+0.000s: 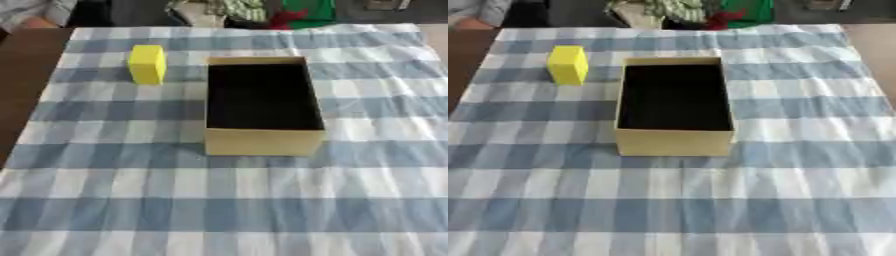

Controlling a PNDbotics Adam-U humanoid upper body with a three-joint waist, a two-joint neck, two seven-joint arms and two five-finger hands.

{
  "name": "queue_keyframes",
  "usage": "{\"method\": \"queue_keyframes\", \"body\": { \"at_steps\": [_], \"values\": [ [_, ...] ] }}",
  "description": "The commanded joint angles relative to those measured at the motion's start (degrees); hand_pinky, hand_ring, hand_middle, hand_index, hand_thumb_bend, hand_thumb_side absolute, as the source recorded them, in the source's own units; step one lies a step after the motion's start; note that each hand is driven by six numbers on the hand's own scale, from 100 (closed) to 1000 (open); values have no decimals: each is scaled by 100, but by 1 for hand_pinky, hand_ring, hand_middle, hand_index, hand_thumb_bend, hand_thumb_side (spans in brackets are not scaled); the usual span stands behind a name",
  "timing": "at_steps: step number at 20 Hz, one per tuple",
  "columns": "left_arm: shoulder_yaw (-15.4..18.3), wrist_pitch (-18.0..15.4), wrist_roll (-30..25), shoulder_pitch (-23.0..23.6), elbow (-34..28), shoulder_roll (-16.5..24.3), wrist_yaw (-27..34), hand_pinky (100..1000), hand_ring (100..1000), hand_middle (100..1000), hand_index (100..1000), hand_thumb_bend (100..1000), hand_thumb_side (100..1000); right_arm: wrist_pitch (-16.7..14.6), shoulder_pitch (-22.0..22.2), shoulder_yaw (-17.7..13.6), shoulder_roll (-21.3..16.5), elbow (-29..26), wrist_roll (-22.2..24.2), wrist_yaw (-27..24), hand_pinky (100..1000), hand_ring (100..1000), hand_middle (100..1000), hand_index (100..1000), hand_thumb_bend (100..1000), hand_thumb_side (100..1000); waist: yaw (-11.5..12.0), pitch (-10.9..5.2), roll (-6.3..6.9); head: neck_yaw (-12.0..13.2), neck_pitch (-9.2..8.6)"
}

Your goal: Pick up objects on the table and place them in the box.

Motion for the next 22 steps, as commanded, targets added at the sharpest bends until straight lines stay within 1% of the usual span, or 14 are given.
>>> {"method": "queue_keyframes", "body": {
  "at_steps": [1, 2, 4, 6, 7, 9, 10, 11, 12, 15, 16, 18, 19, 22],
  "values": [
    [-97, -415, -778, -483, 794, -68, -464, 866, 859, 811, 893, 727, 591, 4, -106, -13, -137, -86, 43, -1, 825, 841, 829, 851, 100, 801, -18, -122, 6, 41, -49],
    [-111, -523, -993, -628, 1041, -152, -554, 866, 860, 810, 891, 724, 577, 6, -114, -3, -135, -86, 49, 0, 825, 840, 828, 850, 100, 801, -27, -122, 9, 55, -54],
    [-145, -706, -1418, -854, 1464, -303, -687, 870, 869, 818, 891, 728, 519, 9, -133, 12, -128, -86, 54, -1, 824, 837, 825, 848, 100, 797, -44, -119, 12, 88, -72],
    [-129, -844, -1723, -1005, 1731, -402, -781, 870, 869, 818, 891, 728, 519, 12, -140, 21, -126, -86, 51, -3, 824, 837, 825, 848, 100, 797, -46, -117, 10, 100, -82],
    [-128, -880, -1855, -1064, 1862, -478, -807, 872, 870, 820, 892, 748, 429, 15, -148, 29, -123, -86, 54, -4, 824, 834, 822, 845, 100, 793, -54, -110, 5, 121, -99],
    [-123, -925, -2156, -1229, 2191, -655, -837, 873, 870, 819, 888, 761, 411, 29, -168, 43, -114, -86, 60, -4, 823, 833, 821, 844, 100, 791, -64, -97, -6, 149, -132],
    [-125, -949, -2300, -1301, 2359, -746, -855, 879, 873, 807, 867, 797, 395, 34, -181, 49, -106, -86, 62, -4, 823, 832, 819, 843, 100, 788, -72, -87, -11, 167, -156],
    [-118, -973, -2429, -1375, 2521, -826, -878, 880, 871, 800, 866, 814, 411, 41, -191, 56, -98, -86, 64, -3, 823, 831, 819, 843, 100, 787, -76, -81, -16, 179, -175],
    [-115, -982, -2550, -1449, 2690, -910, -926, 882, 872, 799, 868, 850, 448, 50, -199, 63, -88, -86, 67, -3, 822, 830, 818, 842, 100, 785, -83, -71, -22, 193, -200],
    [-101, -997, -2765, -1649, 3110, -1132, -1114, 886, 877, 807, 883, 987, 573, 83, -218, 84, -62, -86, 79, -3, 821, 827, 815, 840, 100, 782, -100, -52, -39, 231, -257],
    [-108, -1008, -2804, -1704, 3214, -1199, -1175, 889, 881, 815, 885, 1000, 595, 92, -224, 90, -55, -86, 83, -2, 821, 826, 814, 840, 100, 780, -108, -48, -42, 244, -270],
    [-152, -1038, -2878, -1803, 3368, -1304, -1362, 899, 895, 839, 898, 1000, 603, 112, -228, 100, -40, -86, 89, -2, 820, 823, 812, 838, 100, 777, -119, -45, -48, 258, -284],
    [-169, -1056, -2891, -1848, 3416, -1353, -1488, 901, 896, 844, 898, 975, 581, 126, -229, 103, -32, -86, 88, -4, 819, 820, 809, 836, 100, 770, -122, -45, -51, 262, -286],
    [-194, -1075, -2880, -1966, 3556, -1533, -1803, 907, 902, 843, 902, 836, 429, 180, -245, 116, 7, -86, 71, -22, 818, 816, 806, 831, 100, 764, -145, -44, -59, 294, -290]
  ]
}}
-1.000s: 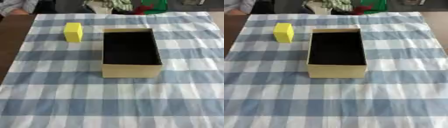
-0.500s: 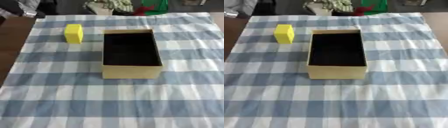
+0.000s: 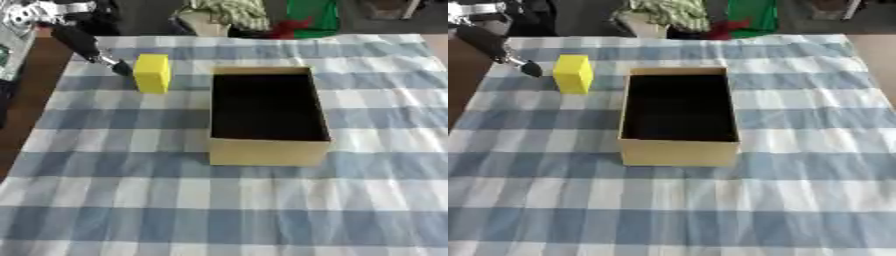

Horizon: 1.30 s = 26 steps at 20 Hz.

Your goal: Pick up objects on the table and place them in the box.

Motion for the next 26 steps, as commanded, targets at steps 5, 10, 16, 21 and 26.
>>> {"method": "queue_keyframes", "body": {
  "at_steps": [5, 10, 16, 21, 26],
  "values": [
    [-55, 40, -255, -313, 319, -275, -473, 911, 907, 857, 910, 768, 369, 49, -166, 19, -5, -86, -34, -63, 817, 813, 803, 829, 100, 760, -89, -100, -4, 103, -91],
    [29, 121, -557, -349, 446, -362, -521, 907, 906, 874, 905, 782, 288, 23, -219, 62, 21, -86, -21, -87, 816, 809, 800, 827, 100, 759, -141, -71, 16, 129, -127],
    [114, 130, -628, -373, 505, -357, -363, 908, 905, 858, 898, 748, 262, 18, -228, 94, 29, -86, -27, -116, 816, 808, 799, 823, 100, 752, -202, -7, 55, 192, -183],
    [156, 203, -517, -442, 518, -317, -440, 913, 913, 879, 899, 724, 242, -37, -312, 156, 34, -86, 25, -142, 815, 806, 797, 822, 100, 752, -291, 72, 82, 289, -277],
    [207, 230, -347, -547, 412, -249, -470, 911, 911, 874, 903, 698, 270, -49, -265, 160, -6, -86, 66, -121, 815, 804, 796, 818, 100, 753, -272, 110, 64, 288, -223]
  ]
}}
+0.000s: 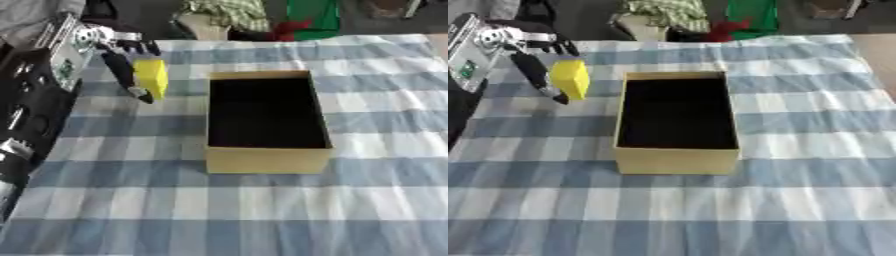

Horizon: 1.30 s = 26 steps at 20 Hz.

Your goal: Pick up objects on the table and place them in the box.

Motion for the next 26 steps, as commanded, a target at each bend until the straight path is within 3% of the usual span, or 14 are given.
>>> {"method": "queue_keyframes", "body": {
  "at_steps": [1, 18, 26],
  "values": [
    [88, 22, 126, -214, -156, 221, -12, 911, 911, 874, 903, 694, 273, -15, -31, -51, -147, -86, 20, -4, 815, 804, 796, 817, 100, 754, 10, -91, -20, 23, -5],
    [159, 106, -68, -280, -71, 358, -55, 909, 911, 874, 892, 652, 195, -27, -95, -71, -182, -86, -103, -45, 815, 802, 795, 814, 100, 756, -134, 221, -22, 83, -221],
    [225, 294, 296, -231, 18, 366, -546, 909, 914, 874, 888, 615, 152, -59, -151, -37, -175, -86, -85, -67, 815, 799, 792, 809, 100, 755, -242, 353, -1, 195, -376]
  ]
}}
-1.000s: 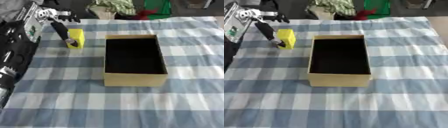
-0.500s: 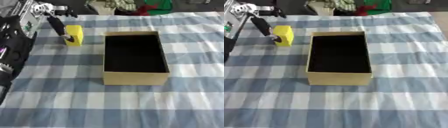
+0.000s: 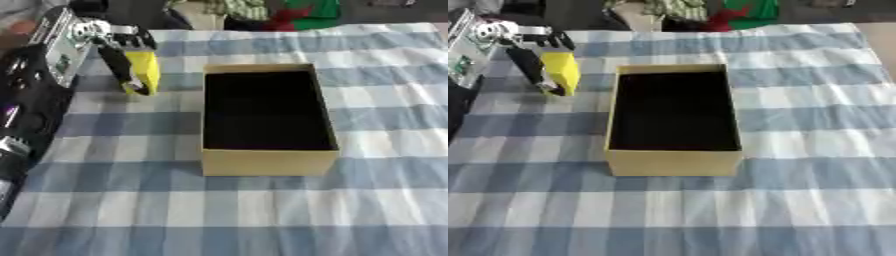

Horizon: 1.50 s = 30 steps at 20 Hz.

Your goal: Pick up objects on the table and place them in the box.

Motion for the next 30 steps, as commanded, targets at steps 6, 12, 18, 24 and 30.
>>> {"method": "queue_keyframes", "body": {
  "at_steps": [6, 12, 18, 24, 30],
  "values": [
    [114, 55, 223, -78, 79, 168, -249, 865, 817, 768, 864, 542, 100, -6, -40, -31, -166, -86, 19, -28, 816, 799, 792, 808, 100, 757, -23, -82, -10, 62, -85],
    [105, 102, 144, -52, 88, 149, -220, 815, 717, 693, 828, 457, 100, -25, -31, -32, -138, -86, -4, -54, 817, 798, 791, 809, 100, 757, -24, -79, -14, 69, -107],
    [114, 205, 368, -20, 103, 119, -20, 767, 633, 547, 640, 344, 100, 16, 23, -41, -130, -86, -24, -56, 818, 798, 791, 810, 100, 755, -43, -72, -25, 51, -75],
    [70, 243, 439, -78, 14, 174, 38, 756, 618, 534, 612, 321, 100, 73, 107, -48, -126, -86, -24, -57, 818, 800, 791, 811, 100, 751, 22, -188, -34, -32, 68],
    [-14, 312, 876, -125, -366, 221, -206, 735, 602, 520, 600, 327, 100, 66, 165, -38, -115, -86, 4, -76, 818, 801, 790, 811, 100, 749, 156, -408, -44, -153, 235]
  ]
}}
